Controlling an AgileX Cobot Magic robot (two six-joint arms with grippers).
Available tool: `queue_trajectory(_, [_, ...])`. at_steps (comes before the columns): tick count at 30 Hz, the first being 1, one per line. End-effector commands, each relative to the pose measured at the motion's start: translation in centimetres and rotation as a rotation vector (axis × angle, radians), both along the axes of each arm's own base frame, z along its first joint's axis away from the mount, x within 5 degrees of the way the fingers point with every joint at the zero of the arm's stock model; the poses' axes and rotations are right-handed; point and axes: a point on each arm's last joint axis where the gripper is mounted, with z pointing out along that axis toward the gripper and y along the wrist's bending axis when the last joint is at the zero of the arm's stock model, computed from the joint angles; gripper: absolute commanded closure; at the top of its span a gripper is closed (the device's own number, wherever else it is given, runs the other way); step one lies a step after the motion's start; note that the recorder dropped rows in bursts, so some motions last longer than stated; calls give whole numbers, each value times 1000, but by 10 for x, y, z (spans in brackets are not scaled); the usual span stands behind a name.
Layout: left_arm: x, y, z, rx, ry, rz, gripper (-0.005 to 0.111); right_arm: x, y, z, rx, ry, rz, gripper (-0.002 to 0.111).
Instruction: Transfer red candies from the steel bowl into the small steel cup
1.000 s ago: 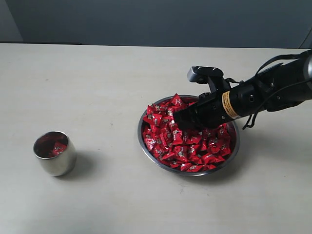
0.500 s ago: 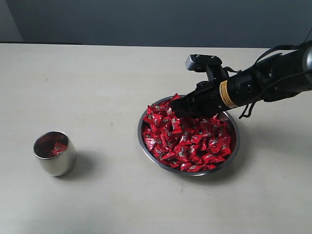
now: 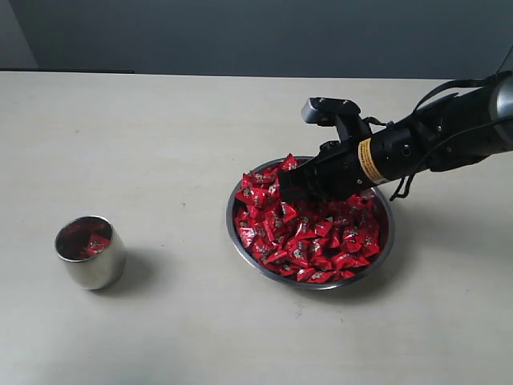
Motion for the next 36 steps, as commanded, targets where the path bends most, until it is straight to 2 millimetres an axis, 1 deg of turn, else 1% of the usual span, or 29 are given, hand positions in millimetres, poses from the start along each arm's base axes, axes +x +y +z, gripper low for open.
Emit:
queue_trajectory(1, [0,0,-1,1,-6,0,106,3,0,0,-15,-22,-10,74])
queue_trajectory(5, [0,0,-1,1,-6,0,106,6,-1,0,-28,-37,-25,77])
queue_trajectory(12, [0,0,-1,1,-6,0,106,15,5,9,2,-65,-20,77])
queue_trajectory(18, [0,0,-1,1,-6,0,106,12,7,10,37,-10,-30,77])
queue_trajectory(29, [0,0,-1,1,-6,0,106,12,7,10,40,-7,-27,77])
queue_trajectory(36, [0,0,0,1,-8,0,106,2,0,-3,-6,20,-42,77])
